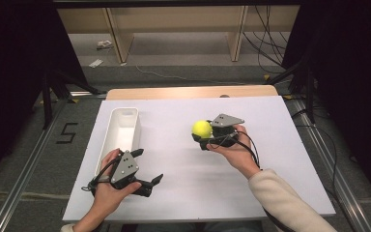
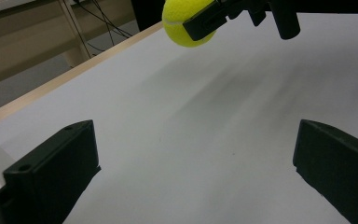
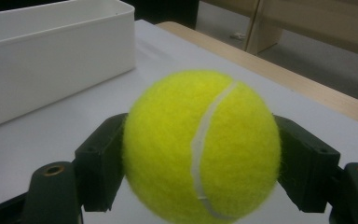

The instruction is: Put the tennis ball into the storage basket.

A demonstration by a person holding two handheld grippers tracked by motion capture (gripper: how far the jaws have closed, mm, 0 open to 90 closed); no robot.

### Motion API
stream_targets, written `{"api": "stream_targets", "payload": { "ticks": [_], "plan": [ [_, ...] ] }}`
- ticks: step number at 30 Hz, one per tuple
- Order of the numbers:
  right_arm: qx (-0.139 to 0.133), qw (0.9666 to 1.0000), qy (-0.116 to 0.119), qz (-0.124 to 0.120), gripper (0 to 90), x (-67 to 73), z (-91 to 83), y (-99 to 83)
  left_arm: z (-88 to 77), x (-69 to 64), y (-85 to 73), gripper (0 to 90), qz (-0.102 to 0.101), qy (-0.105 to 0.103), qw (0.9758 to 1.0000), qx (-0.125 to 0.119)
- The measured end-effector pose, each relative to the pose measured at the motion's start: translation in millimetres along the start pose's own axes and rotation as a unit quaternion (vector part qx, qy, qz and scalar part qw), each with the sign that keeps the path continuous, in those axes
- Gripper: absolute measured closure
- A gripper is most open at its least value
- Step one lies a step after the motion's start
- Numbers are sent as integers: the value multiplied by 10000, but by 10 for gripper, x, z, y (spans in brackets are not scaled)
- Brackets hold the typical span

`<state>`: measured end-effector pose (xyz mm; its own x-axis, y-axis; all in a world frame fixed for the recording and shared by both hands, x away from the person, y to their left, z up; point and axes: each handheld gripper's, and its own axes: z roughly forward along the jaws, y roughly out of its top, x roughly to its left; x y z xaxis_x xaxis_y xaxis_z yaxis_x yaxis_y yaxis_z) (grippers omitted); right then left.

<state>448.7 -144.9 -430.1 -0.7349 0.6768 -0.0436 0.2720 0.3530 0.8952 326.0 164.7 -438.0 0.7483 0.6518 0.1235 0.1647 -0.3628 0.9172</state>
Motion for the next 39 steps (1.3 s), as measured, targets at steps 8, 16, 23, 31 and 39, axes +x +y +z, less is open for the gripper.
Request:
{"api": "stream_targets", "payload": {
  "ticks": [8,16,23,31,39],
  "plan": [
    [-14,10000,45,-2,262,30,29,17,-3,-3,0,0,-24,-1,10000,-10],
    [-43,10000,57,16,262,46,46,36,0,-2,1,0,-4,1,10000,-9],
    [-38,9999,93,3,262,74,74,54,-1,-4,0,0,-16,-3,10000,-9],
    [-55,9999,140,-13,262,110,111,74,-2,-5,0,0,-16,-1,10000,-12],
    [-80,9998,162,-5,263,134,133,105,-2,-6,1,0,-19,-8,10000,-26]
  ]
}}
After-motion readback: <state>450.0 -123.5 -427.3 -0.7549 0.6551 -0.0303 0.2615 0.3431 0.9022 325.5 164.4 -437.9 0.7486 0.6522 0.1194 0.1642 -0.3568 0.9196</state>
